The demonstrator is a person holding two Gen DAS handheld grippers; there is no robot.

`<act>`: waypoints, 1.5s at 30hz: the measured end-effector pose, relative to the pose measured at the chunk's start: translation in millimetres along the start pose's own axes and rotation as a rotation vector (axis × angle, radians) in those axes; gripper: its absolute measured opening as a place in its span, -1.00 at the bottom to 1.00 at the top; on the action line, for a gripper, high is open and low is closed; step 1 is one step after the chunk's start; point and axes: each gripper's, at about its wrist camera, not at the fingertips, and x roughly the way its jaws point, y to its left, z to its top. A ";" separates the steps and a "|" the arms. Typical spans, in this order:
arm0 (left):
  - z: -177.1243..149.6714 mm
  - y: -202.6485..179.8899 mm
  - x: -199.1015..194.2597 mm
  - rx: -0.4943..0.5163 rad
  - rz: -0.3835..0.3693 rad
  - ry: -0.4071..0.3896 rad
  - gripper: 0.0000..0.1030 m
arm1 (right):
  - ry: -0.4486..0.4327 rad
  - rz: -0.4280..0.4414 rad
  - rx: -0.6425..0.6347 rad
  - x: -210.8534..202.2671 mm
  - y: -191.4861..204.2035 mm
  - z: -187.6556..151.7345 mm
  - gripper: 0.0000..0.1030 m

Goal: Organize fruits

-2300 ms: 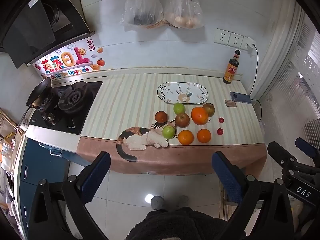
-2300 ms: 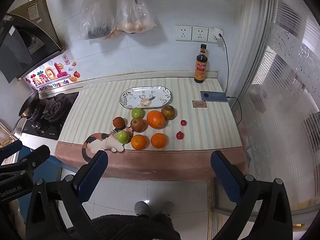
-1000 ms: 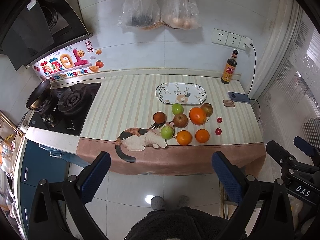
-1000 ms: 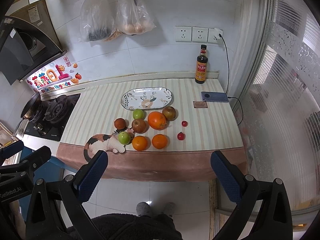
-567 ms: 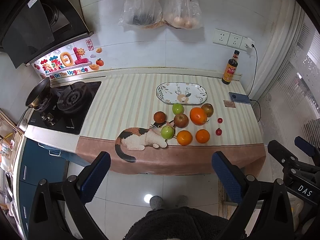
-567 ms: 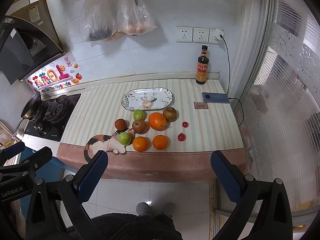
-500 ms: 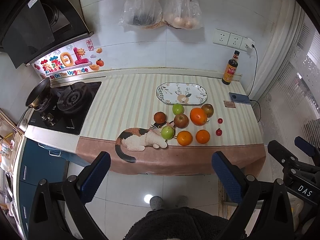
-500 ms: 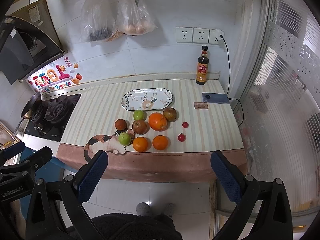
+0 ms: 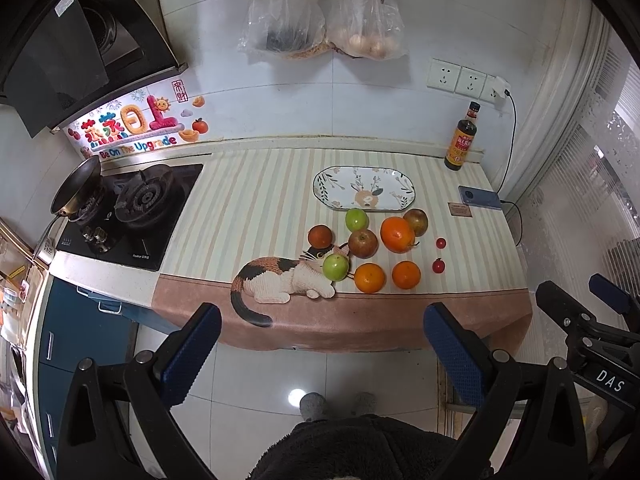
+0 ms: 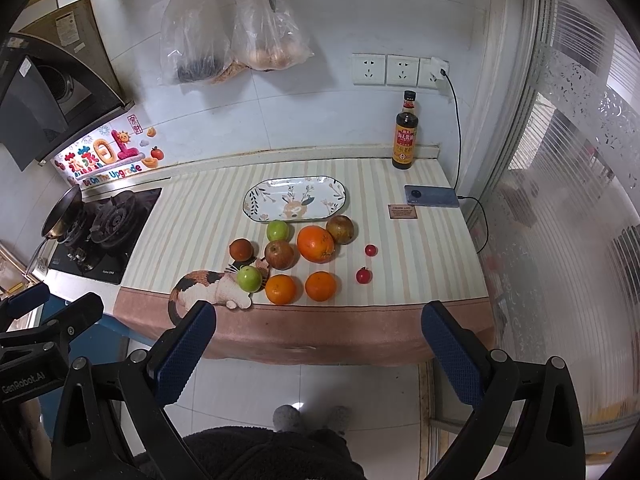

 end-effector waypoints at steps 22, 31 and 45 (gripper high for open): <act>9.9 9.4 3.6 0.004 -0.012 -0.003 1.00 | 0.001 0.002 0.015 3.1 3.6 5.8 1.00; 25.0 17.6 15.2 0.009 0.021 -0.053 1.00 | -0.025 0.029 0.097 17.0 6.7 9.2 1.00; 87.6 55.4 160.4 0.003 0.124 0.025 1.00 | 0.081 0.075 0.261 180.4 -19.6 51.0 1.00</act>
